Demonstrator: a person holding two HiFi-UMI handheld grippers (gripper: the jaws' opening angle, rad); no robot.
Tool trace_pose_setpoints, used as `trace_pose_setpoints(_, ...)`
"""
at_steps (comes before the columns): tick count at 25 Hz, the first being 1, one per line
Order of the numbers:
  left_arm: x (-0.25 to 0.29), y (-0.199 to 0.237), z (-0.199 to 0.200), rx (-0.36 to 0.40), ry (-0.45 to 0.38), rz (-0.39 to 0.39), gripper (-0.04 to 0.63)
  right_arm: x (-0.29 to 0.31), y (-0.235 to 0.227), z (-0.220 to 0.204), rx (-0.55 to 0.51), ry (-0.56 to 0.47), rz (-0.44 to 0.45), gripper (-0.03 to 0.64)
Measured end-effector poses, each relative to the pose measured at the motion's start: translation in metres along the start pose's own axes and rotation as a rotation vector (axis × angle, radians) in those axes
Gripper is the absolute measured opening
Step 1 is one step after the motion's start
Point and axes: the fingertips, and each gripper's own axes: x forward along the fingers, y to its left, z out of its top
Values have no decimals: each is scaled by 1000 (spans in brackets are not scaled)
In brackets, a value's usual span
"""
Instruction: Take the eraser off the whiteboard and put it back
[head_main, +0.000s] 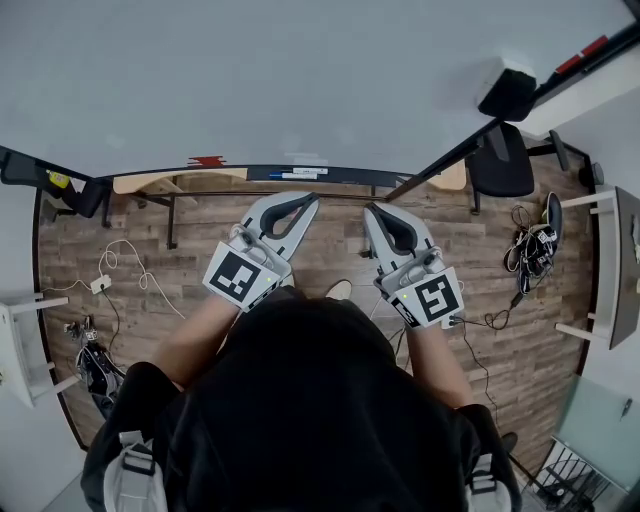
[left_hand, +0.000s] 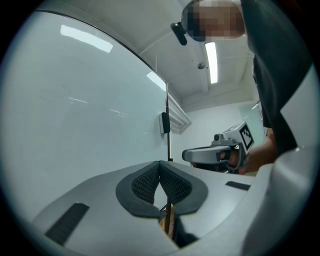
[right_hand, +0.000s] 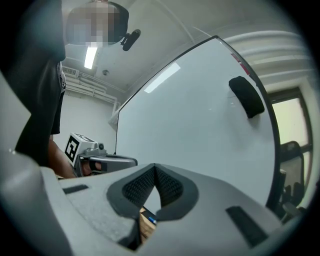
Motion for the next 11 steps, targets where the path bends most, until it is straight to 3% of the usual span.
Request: trace_pose_setpoints(11,13,4,-1,-3,18,-2,-6,3,-9,1,-6,3,10,0)
